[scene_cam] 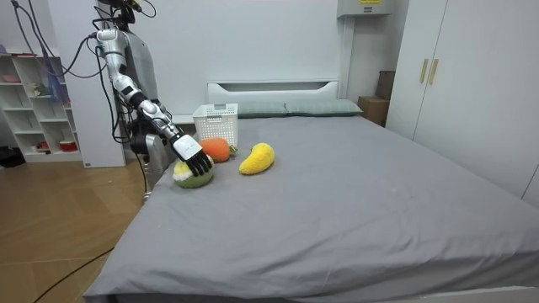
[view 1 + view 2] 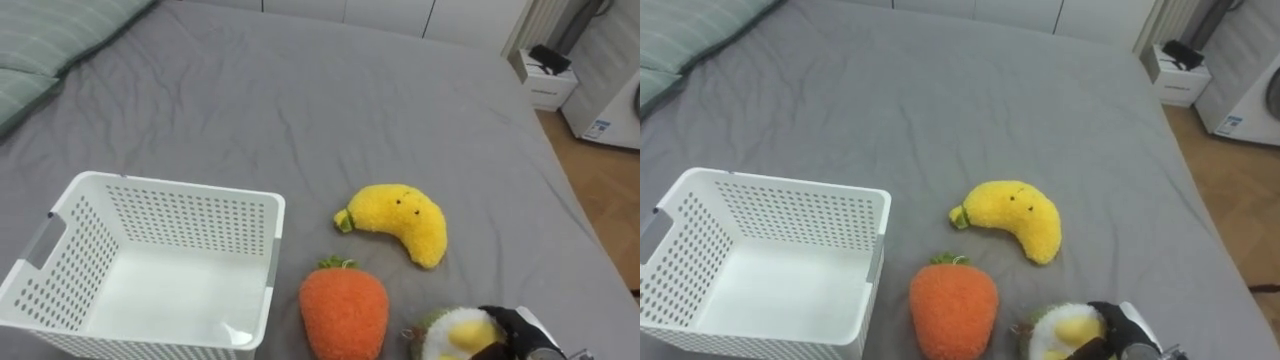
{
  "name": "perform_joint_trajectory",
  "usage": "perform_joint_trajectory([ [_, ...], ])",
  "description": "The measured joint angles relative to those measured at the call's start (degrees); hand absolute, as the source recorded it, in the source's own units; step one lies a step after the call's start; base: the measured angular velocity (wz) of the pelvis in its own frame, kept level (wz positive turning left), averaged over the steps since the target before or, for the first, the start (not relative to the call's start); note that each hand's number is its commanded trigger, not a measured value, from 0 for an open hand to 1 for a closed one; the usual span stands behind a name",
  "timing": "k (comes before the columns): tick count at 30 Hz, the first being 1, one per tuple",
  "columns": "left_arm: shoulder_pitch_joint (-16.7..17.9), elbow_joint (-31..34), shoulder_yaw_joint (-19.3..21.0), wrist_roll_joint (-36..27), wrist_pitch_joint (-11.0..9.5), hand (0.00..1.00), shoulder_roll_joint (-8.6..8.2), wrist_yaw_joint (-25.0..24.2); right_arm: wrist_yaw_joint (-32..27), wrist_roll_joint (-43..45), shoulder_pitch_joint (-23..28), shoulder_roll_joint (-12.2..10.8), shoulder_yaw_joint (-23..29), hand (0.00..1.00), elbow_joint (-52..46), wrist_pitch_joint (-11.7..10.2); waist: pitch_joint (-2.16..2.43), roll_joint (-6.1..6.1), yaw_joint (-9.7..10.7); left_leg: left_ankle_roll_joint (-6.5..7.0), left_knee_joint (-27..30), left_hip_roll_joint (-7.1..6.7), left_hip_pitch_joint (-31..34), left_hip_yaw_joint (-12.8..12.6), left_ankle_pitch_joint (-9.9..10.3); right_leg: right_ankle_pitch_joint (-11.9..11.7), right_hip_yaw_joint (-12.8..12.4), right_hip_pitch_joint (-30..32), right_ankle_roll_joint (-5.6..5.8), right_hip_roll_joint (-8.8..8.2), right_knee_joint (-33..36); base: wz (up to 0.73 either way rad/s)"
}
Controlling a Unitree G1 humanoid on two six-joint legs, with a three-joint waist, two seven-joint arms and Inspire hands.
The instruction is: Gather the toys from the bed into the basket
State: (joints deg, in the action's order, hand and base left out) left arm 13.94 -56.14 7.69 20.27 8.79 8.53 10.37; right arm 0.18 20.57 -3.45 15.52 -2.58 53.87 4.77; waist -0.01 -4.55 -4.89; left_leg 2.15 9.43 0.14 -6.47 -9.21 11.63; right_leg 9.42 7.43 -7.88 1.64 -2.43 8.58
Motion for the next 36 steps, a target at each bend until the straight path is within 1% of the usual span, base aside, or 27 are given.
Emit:
perform_joint_trajectory([
  [7,-0.18,-0.06,0.04,0.06,-0.04,0.00,0.00,-1.07,0.07,1.76,0.01,0.00,0.03,1.00,0.27,0.11,-0.03,0.17,-0.03,0.00,0.09,-0.02,0.26,0.02,-0.01,0.03,0.02,0.55,0.00,-0.02,-0.12,0.00],
  [10,-0.57,-0.08,0.05,0.03,-0.04,0.00,0.00,-1.20,0.54,1.78,0.00,0.00,0.03,1.00,0.24,0.08,-0.15,0.35,-0.09,0.00,0.08,-0.02,0.32,0.03,-0.01,0.03,0.05,0.70,0.00,-0.02,-0.13,0.00],
  [13,-0.62,-0.10,0.14,0.03,-0.04,0.00,0.01,-1.42,1.63,1.80,-0.01,0.36,0.03,1.00,-1.09,0.09,-0.27,0.51,0.04,0.00,-0.03,-0.04,0.47,0.03,-0.03,0.03,0.06,0.93,0.00,-0.03,-0.08,0.00],
  [14,-0.70,-0.10,0.17,0.03,-0.05,0.00,0.04,-1.42,2.09,1.85,-0.01,0.49,0.03,1.00,-1.70,0.16,-0.21,0.50,0.06,0.00,-0.14,-0.03,0.78,0.02,-0.03,0.03,0.07,0.91,0.00,-0.03,-0.01,0.00],
  [16,-0.75,-0.11,0.13,0.00,-0.05,0.00,0.00,-1.43,3.18,2.16,-0.01,0.64,0.03,1.00,-3.55,0.29,-0.26,0.50,0.07,0.00,-0.08,-0.02,0.81,0.02,-0.04,0.02,0.06,0.95,0.00,-0.03,0.05,0.00],
  [17,-0.95,-0.27,0.12,-0.22,-0.05,0.00,0.00,-1.44,3.85,2.27,-0.01,0.75,0.04,1.00,-4.89,0.27,-0.40,0.68,0.45,0.00,0.14,-0.02,0.88,0.03,-0.05,0.01,0.06,0.99,-0.01,-0.02,0.06,0.00],
  [18,-1.30,-0.47,0.13,-0.61,-0.05,0.00,0.00,-1.52,4.07,2.46,-0.04,0.86,0.05,1.00,-6.30,0.26,-0.43,0.79,0.46,0.00,0.14,-0.02,0.96,0.02,-0.06,0.01,0.06,1.11,-0.01,-0.02,0.13,0.00],
  [19,-1.40,-0.47,0.15,-0.61,-0.05,0.00,0.00,-1.69,4.31,2.58,-0.03,0.91,0.06,1.00,-7.33,0.37,-0.41,0.87,0.46,0.00,0.12,-0.01,1.02,0.00,-0.06,0.01,0.02,1.23,-0.01,-0.03,0.17,0.00],
  [20,-1.44,-0.47,0.34,-0.60,-0.05,0.00,0.00,-2.20,4.68,3.37,-0.03,0.97,0.06,1.00,-10.50,0.49,-0.36,0.99,0.45,-0.01,0.09,0.01,1.48,0.03,-0.06,0.01,0.03,1.55,-0.01,-0.03,0.27,0.00],
  [21,-1.56,-0.47,0.58,-0.58,-0.05,0.00,-0.01,-2.49,4.90,3.92,-0.04,1.27,0.08,1.00,-14.56,0.44,-0.32,1.06,0.72,-0.01,0.11,0.01,1.92,0.04,-0.10,0.01,0.05,2.09,-0.02,-0.04,0.35,0.00],
  [23,-1.92,-0.48,0.68,-0.58,-0.05,0.00,0.01,-2.71,4.87,3.85,-0.35,2.23,0.18,1.00,-18.79,0.11,-0.32,1.06,0.97,0.01,0.20,-0.01,1.91,0.04,-0.17,0.00,0.13,2.17,-0.03,-0.06,0.33,0.00],
  [26,-2.37,-0.55,1.22,-0.74,-0.05,0.00,0.01,-3.33,4.85,3.84,-1.76,3.14,0.31,1.00,-24.40,0.39,-0.34,1.00,0.21,-0.01,0.12,-0.01,1.81,0.03,-0.21,0.00,0.16,2.15,-0.03,-0.05,0.28,0.00],
  [27,-2.54,-0.53,1.31,-1.62,-0.05,0.00,0.04,-3.32,4.84,3.56,-2.79,3.16,0.31,1.00,-26.05,0.36,-0.35,0.95,0.23,-0.02,0.12,0.00,1.83,0.03,-0.21,0.00,0.25,2.16,-0.03,-0.06,0.27,0.00],
  [29,-2.84,-0.39,1.42,-1.84,-0.05,0.00,0.02,-3.32,4.88,3.47,-3.46,3.25,0.30,1.00,-29.15,0.43,-0.41,0.68,-0.02,-0.02,0.11,0.00,1.95,0.13,-0.21,0.00,0.52,2.22,-0.03,-0.10,0.26,0.04],
  [32,-2.98,-0.18,2.08,-1.81,-0.05,0.00,0.03,-3.32,5.03,4.71,-4.11,3.24,0.29,1.00,-35.37,0.61,-0.38,0.29,-0.23,-0.02,0.11,0.00,2.09,0.14,-0.21,0.00,0.51,2.33,-0.03,-0.09,0.29,0.00],
  [34,-3.02,-0.13,2.30,-1.84,-0.04,0.00,0.04,-3.32,5.05,4.57,-5.02,3.23,0.29,1.00,-37.61,1.03,-0.37,0.08,-0.37,-0.02,0.11,0.00,2.01,0.14,-0.21,0.00,0.42,2.29,-0.03,-0.09,0.30,0.00],
  [36,-3.09,-0.02,2.31,-1.83,-0.04,0.00,0.05,-3.32,6.20,4.28,-5.99,3.22,0.20,1.00,-40.78,2.35,-0.43,-0.10,-1.33,-0.01,0.11,0.00,2.02,0.18,-0.21,0.00,0.46,2.20,-0.03,-0.08,0.35,0.00],
])
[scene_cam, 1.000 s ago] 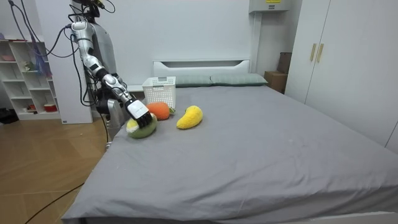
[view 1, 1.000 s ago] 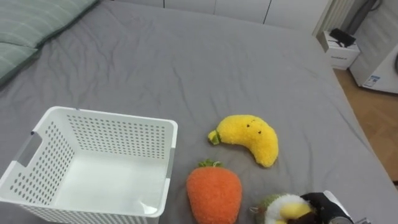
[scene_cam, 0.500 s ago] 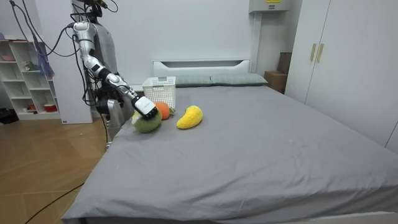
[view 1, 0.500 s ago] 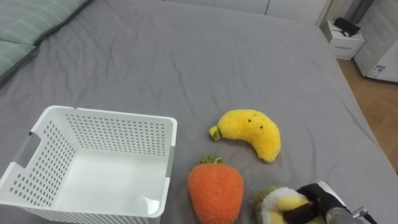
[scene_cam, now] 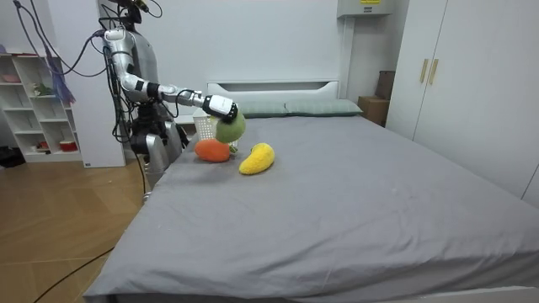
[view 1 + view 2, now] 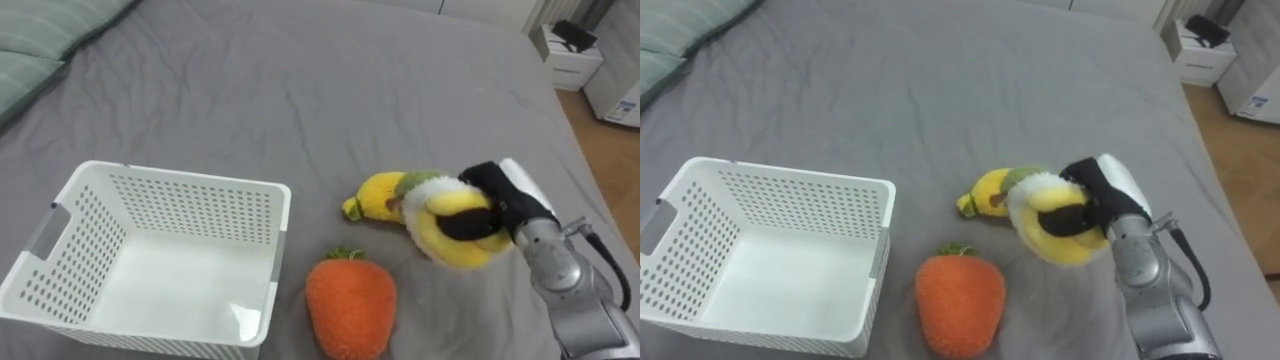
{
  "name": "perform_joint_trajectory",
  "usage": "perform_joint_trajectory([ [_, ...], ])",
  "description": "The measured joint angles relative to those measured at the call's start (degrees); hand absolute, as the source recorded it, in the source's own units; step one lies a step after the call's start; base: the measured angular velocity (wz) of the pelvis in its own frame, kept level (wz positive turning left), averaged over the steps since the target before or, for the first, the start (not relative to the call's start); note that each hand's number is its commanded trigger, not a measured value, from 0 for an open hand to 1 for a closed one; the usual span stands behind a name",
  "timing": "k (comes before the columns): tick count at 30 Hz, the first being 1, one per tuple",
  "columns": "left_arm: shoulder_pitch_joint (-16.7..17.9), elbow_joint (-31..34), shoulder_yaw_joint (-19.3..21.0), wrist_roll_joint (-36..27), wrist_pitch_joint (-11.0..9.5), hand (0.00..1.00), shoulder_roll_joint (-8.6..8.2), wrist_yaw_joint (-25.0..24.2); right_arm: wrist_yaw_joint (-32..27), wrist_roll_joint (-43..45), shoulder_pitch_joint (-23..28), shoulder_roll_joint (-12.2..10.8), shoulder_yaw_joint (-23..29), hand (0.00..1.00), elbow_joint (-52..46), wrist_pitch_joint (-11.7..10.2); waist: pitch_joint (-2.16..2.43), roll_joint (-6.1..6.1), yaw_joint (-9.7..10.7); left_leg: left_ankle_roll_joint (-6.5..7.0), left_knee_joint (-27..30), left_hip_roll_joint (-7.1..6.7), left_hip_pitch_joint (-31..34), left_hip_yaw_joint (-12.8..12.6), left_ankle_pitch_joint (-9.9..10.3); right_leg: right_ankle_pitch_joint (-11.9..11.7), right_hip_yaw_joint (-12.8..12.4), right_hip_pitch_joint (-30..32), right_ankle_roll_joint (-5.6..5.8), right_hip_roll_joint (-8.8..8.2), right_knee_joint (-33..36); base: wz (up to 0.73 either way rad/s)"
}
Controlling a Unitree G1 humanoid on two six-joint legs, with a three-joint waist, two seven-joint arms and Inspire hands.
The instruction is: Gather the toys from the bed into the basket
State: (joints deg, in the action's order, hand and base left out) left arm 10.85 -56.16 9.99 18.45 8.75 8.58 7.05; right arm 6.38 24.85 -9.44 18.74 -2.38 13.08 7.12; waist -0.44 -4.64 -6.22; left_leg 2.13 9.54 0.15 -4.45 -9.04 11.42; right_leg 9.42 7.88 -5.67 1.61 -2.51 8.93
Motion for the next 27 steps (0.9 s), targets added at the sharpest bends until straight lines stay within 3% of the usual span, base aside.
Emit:
perform_joint_trajectory([
  [10,-0.69,1.55,-0.05,0.60,-0.03,0.00,-0.18,0.04,3.16,-1.31,-7.04,-0.18,-0.98,1.00,-5.87,1.76,-0.05,-0.25,-2.14,0.00,0.07,-0.36,0.82,2.03,-0.27,0.00,1.69,-0.28,0.00,-0.22,-0.16,0.09],
  [15,-0.75,2.21,-0.20,1.10,0.03,0.00,-0.02,0.10,5.20,1.14,-8.70,-0.46,-4.19,0.99,-8.40,3.62,0.05,-0.70,-4.59,0.04,0.26,-0.62,0.84,3.08,-0.41,0.00,3.04,-0.41,0.01,-0.41,-0.23,0.09],
  [18,-1.40,2.25,-0.89,-0.22,0.02,0.00,-0.05,0.16,6.15,1.66,-10.26,-1.63,-6.78,0.87,-8.35,4.91,-0.03,-0.78,-5.20,0.14,0.93,-0.94,2.00,4.66,-0.54,0.00,4.73,-0.54,0.02,-0.70,-0.24,0.22],
  [22,-2.05,2.75,-1.98,-0.21,-0.03,0.00,-0.05,-0.02,7.14,1.48,-13.27,-3.00,-9.04,0.78,-8.26,5.00,-0.10,-0.82,-5.94,0.19,1.38,-1.20,3.04,6.51,-0.65,0.00,6.32,-0.62,0.03,-0.85,-0.23,0.27],
  [27,-2.18,4.27,-2.22,0.05,0.05,0.00,-0.06,-0.45,7.33,1.18,-15.41,-3.18,-11.16,0.56,-8.27,5.11,-0.26,-0.75,-9.36,0.18,1.92,-1.52,3.90,8.19,-0.76,0.01,7.37,-0.75,0.04,-0.93,-0.26,0.15],
])
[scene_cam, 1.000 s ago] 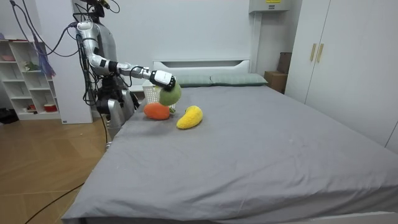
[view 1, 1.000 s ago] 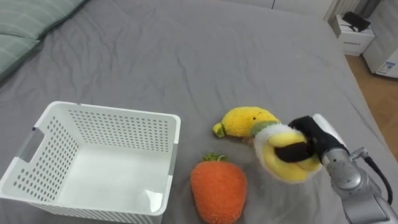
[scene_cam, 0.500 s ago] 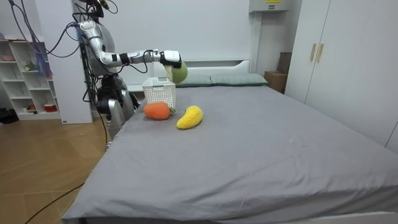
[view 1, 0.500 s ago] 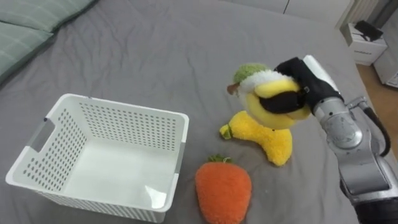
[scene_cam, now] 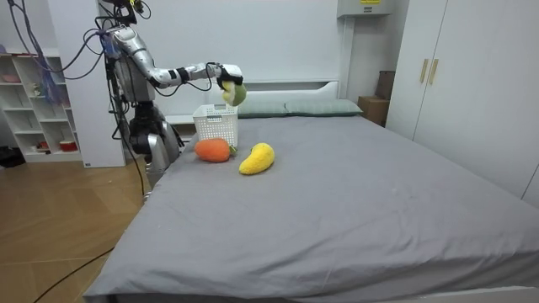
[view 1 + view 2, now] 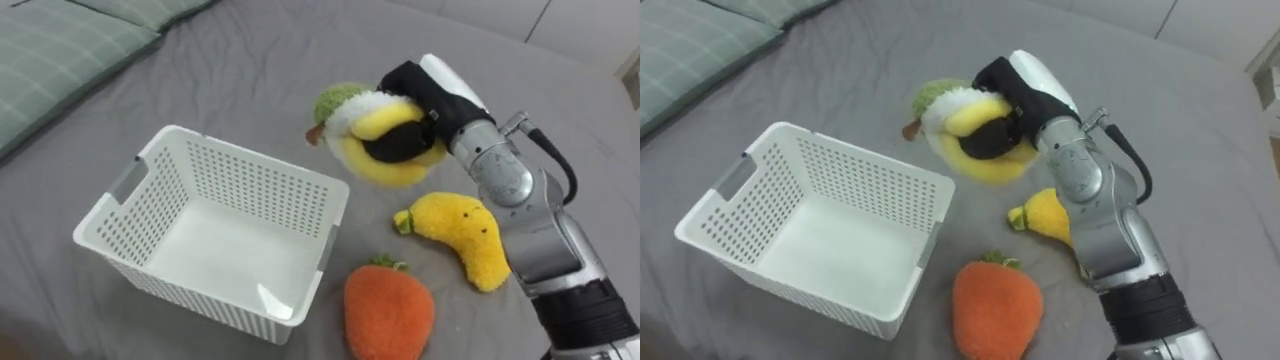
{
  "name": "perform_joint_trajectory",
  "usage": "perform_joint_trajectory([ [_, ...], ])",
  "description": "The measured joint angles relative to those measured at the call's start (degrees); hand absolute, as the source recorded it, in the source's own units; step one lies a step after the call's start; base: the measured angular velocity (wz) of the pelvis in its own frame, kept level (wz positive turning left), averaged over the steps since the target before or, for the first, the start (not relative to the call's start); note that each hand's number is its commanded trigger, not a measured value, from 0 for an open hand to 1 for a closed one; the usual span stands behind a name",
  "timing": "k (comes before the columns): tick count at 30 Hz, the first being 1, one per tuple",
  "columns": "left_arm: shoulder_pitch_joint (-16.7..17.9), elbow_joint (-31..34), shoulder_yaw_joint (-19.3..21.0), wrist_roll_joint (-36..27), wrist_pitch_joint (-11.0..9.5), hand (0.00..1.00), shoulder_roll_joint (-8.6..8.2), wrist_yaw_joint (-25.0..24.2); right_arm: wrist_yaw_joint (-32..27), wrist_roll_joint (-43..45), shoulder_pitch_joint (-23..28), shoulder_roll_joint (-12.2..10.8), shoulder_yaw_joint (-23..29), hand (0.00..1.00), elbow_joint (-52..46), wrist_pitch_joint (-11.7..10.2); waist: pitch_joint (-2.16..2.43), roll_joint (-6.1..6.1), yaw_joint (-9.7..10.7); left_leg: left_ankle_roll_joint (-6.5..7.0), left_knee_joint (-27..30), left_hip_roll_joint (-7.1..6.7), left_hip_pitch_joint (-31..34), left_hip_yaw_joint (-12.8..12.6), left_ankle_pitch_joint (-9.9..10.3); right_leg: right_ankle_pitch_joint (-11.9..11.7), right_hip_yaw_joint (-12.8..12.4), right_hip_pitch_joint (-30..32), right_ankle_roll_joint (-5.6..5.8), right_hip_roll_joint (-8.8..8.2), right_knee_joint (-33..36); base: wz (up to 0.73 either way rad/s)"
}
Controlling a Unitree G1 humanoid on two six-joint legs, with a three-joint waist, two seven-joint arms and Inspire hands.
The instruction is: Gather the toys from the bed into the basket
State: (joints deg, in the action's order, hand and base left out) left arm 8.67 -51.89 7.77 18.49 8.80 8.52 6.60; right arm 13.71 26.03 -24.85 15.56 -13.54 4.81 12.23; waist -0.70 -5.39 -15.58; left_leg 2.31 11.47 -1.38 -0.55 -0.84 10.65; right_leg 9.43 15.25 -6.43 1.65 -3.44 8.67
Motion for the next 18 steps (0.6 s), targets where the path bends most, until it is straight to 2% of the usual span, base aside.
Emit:
perform_joint_trajectory([
  [3,-0.04,0.03,0.03,0.09,0.05,0.00,0.01,0.02,0.85,0.23,-0.80,-0.10,-1.88,0.47,0.01,0.85,-0.08,-0.01,-0.95,0.08,0.11,-0.41,0.42,1.35,-0.39,0.02,0.91,-0.17,0.03,-0.21,0.00,0.23],
  [4,-0.04,0.04,0.03,0.13,0.10,0.00,0.01,0.02,1.12,0.37,-1.15,-0.11,-2.32,0.40,0.02,1.11,-0.14,-0.02,-1.21,0.09,0.15,-0.46,0.49,1.47,-0.44,0.02,1.02,-0.18,0.03,-0.23,0.00,0.19],
  [5,-0.05,0.13,0.04,0.43,0.28,0.00,0.01,0.02,1.65,0.74,-1.38,-0.11,-2.79,0.16,0.01,1.16,-0.17,-0.07,-1.85,0.10,0.30,-0.52,0.66,1.74,-0.47,0.02,1.36,-0.22,0.03,-0.25,0.00,0.16],
  [6,-0.11,0.20,0.05,1.02,0.58,0.00,0.02,0.02,2.15,0.94,-1.45,-0.13,-2.96,0.00,0.01,1.25,-0.19,-0.24,-2.23,0.12,0.41,-0.60,0.88,2.14,-0.51,0.02,1.83,-0.24,0.03,-0.30,-0.01,0.18],
  [8,-0.09,0.21,0.01,1.91,1.37,0.00,0.03,0.02,2.74,1.58,-1.81,-1.00,-3.24,0.00,0.06,2.11,-0.34,-0.42,-3.27,0.11,0.40,-0.73,1.03,2.63,-0.68,0.02,2.02,-0.24,0.05,-0.36,-0.03,0.14],
  [12,-0.06,0.40,-0.18,2.60,3.54,0.00,0.03,-0.09,4.18,2.11,-1.98,-4.21,-3.79,0.00,0.05,3.31,-0.29,-0.53,-4.08,0.09,0.62,-1.01,1.33,3.57,-0.92,0.11,2.20,-0.33,0.19,-0.43,-0.01,0.11],
  [18,-0.48,0.72,-0.29,3.55,5.00,0.00,0.05,-0.16,4.66,2.98,-2.23,-4.87,-6.60,0.00,0.05,4.15,-0.04,-0.89,-5.15,0.18,1.38,-1.31,2.08,4.38,-1.03,0.14,2.11,-0.12,0.23,-0.50,0.06,0.09],
])
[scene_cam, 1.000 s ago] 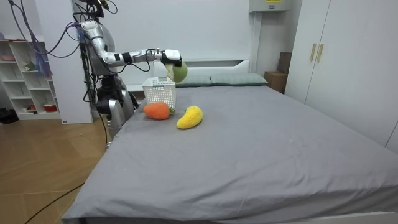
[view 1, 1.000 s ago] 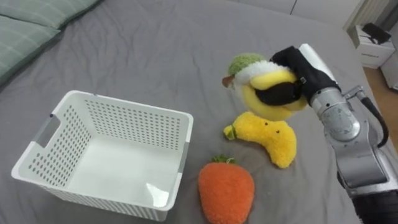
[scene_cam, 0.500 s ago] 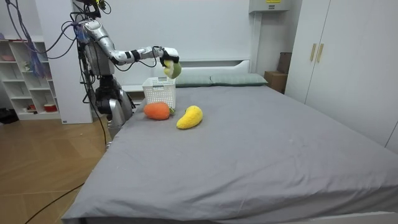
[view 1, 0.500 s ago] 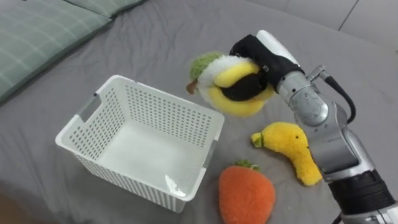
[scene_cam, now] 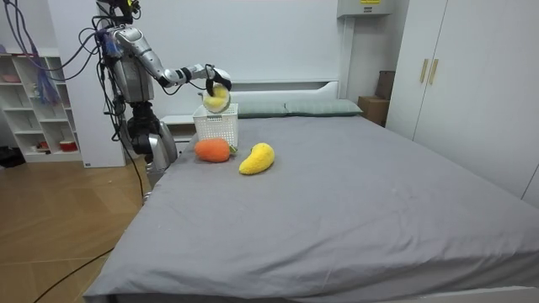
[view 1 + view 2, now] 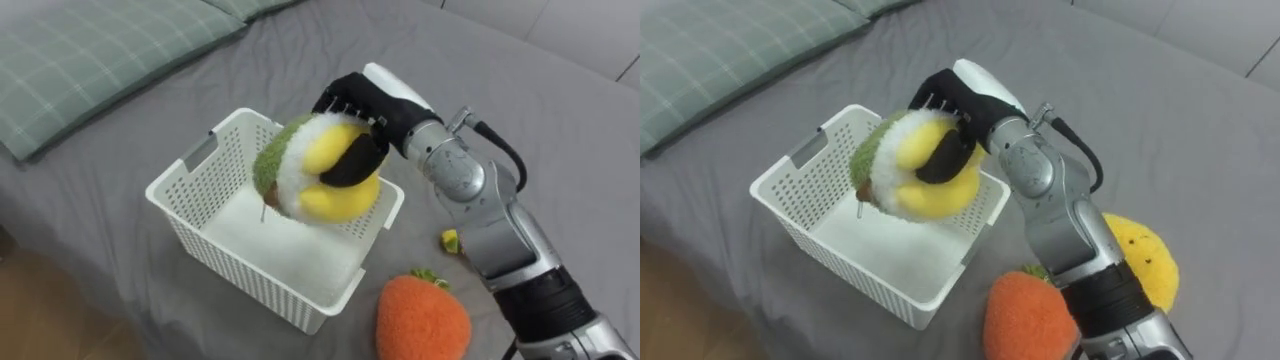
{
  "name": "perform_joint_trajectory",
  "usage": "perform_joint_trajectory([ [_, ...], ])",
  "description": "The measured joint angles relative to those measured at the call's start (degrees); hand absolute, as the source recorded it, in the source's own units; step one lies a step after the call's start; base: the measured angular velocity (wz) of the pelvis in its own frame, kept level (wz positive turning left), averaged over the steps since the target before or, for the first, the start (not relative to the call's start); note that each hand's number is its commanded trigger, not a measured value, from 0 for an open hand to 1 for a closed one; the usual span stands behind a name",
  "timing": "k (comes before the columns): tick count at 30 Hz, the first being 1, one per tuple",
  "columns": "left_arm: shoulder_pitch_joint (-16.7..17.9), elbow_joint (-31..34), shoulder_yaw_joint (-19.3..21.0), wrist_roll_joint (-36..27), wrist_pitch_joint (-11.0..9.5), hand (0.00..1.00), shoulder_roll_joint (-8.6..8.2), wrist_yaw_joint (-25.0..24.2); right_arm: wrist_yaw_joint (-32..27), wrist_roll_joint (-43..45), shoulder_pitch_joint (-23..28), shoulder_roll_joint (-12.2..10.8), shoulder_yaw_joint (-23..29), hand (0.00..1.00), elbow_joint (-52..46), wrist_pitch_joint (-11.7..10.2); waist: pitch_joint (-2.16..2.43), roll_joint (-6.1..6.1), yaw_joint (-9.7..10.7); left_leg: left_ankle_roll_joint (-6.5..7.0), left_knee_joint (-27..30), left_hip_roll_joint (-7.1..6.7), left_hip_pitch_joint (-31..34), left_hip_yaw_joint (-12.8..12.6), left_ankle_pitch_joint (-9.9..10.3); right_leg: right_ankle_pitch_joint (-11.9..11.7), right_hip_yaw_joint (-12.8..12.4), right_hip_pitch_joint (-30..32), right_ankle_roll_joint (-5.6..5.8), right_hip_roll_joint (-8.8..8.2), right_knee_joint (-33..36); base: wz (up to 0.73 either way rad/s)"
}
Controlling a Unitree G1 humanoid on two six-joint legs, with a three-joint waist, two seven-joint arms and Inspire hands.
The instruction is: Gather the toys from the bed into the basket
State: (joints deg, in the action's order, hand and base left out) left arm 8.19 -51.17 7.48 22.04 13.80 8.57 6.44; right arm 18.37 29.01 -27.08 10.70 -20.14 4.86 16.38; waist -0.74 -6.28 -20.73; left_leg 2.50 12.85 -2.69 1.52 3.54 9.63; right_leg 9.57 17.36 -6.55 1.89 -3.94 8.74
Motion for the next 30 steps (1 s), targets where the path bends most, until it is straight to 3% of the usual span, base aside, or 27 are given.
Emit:
perform_joint_trajectory([
  [19,-0.01,0.34,-2.09,0.02,0.07,0.00,0.10,0.25,-1.14,-1.28,-0.91,0.13,-0.76,0.00,4.09,-0.02,-0.27,-2.19,-0.03,0.00,0.09,0.04,-0.09,-0.20,-0.01,0.00,-0.19,0.11,0.00,0.01,0.01,0.00],
  [30,-0.43,0.71,-2.04,-0.01,0.00,0.00,0.11,0.79,-3.45,-1.73,-1.10,0.37,-0.75,0.00,5.64,-0.05,-0.49,-2.84,-0.02,0.01,-0.08,0.06,-0.12,-0.36,-0.08,0.00,-0.33,0.19,0.00,0.01,-0.09,0.00],
])
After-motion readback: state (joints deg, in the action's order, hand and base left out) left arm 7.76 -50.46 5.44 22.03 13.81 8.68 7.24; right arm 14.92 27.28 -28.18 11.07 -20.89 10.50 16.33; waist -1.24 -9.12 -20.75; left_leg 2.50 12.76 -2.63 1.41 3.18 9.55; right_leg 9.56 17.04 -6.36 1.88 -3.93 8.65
